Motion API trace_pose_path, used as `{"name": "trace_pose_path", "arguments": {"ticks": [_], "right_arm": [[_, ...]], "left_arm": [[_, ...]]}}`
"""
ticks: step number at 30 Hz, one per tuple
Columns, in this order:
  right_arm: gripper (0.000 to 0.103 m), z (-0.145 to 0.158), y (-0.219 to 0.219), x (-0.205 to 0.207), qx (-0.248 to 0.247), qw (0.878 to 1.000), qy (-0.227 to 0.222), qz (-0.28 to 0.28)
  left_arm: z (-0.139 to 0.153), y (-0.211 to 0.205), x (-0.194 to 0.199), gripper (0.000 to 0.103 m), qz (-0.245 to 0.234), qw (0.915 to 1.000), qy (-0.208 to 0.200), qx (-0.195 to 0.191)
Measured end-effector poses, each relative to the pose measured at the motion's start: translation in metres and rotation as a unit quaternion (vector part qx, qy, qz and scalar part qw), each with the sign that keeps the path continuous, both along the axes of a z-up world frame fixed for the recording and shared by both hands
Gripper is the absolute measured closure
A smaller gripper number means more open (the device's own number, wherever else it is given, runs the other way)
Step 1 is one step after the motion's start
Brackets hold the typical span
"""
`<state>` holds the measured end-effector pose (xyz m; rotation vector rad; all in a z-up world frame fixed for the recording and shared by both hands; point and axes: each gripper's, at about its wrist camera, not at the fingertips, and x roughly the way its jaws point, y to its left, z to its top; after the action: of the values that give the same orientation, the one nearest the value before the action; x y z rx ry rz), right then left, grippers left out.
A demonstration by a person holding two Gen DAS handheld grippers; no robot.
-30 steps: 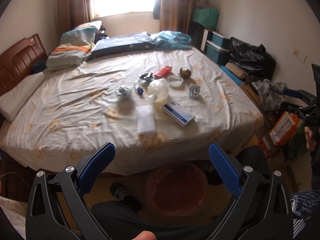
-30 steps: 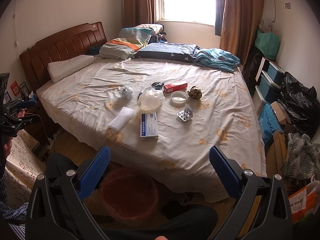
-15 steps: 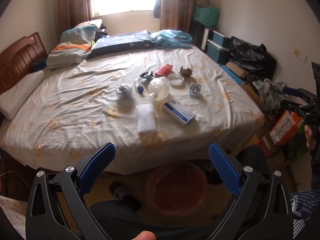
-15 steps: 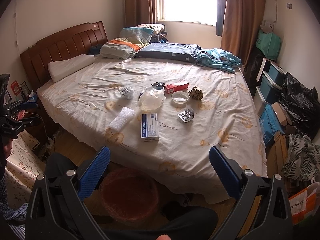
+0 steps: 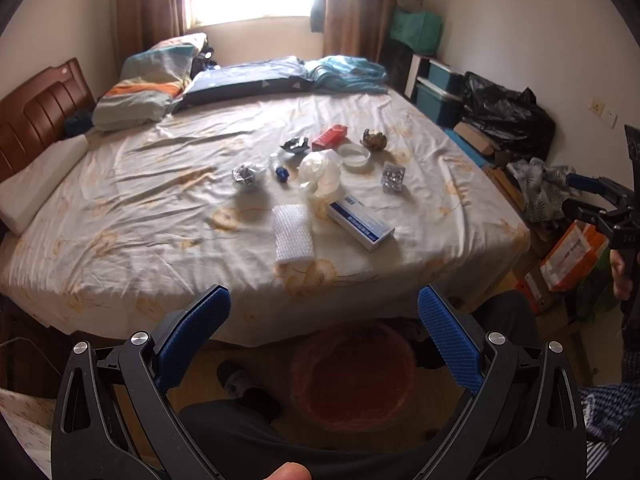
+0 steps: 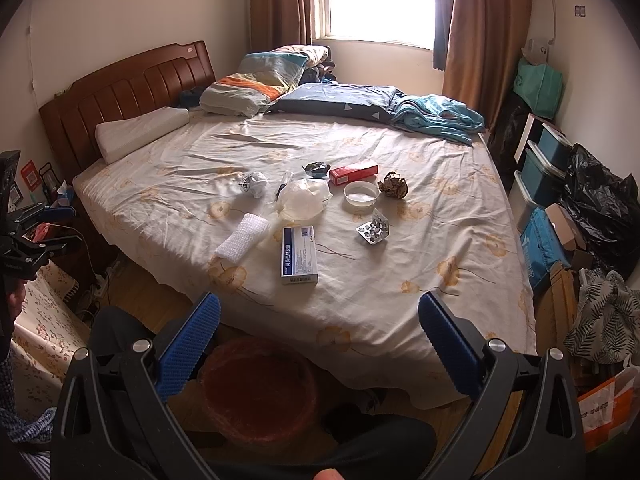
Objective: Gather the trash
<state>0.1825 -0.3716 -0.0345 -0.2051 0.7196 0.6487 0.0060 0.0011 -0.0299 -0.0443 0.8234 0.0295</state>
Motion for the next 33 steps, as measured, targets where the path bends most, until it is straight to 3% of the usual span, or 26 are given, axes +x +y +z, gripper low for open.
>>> {"name": "trace_pose_path", "arguments": {"ticks": [5, 7, 14, 25, 28, 31, 33], "right_arm": [[0.005, -0.003, 0.008, 0.004, 0.005, 1.000, 0.003, 0.001], [0.005, -0.021, 0.009, 0.026, 0.014, 1.000, 0.008, 0.009], [0.005, -0.039, 0.014, 0.056, 0.003, 1.000, -0.001, 0.004], [0.005, -0.081, 0.031, 0.132, -0.014, 1.000, 0.007, 0.000], [0.005, -0.094, 0.039, 0.159, -0.016, 1.000, 0.019, -0.004], [0.005, -0.106, 0.045, 0.189, -0.004, 0.999, 0.031, -0.003], [0.005, -0.115, 0.049, 0.209, -0.007, 0.999, 0.034, -0.007]], "left_arm": [[-0.011, 0.004, 0.012, 0.006, 0.001, 1.0000, 0.009, -0.003], [-0.013, 0.007, 0.020, 0.006, 0.000, 0.9999, 0.011, -0.009], [-0.038, 0.014, 0.061, 0.006, -0.001, 0.9998, 0.017, -0.014], [-0.125, 0.012, 0.162, 0.006, -0.010, 0.9989, 0.045, -0.003], [-0.156, 0.021, 0.192, 0.006, 0.003, 0.9979, 0.061, -0.022], [-0.180, 0.027, 0.217, 0.006, 0.018, 0.9977, 0.065, 0.000], [-0.193, 0.034, 0.232, 0.006, 0.027, 0.9971, 0.070, -0.005]]}}
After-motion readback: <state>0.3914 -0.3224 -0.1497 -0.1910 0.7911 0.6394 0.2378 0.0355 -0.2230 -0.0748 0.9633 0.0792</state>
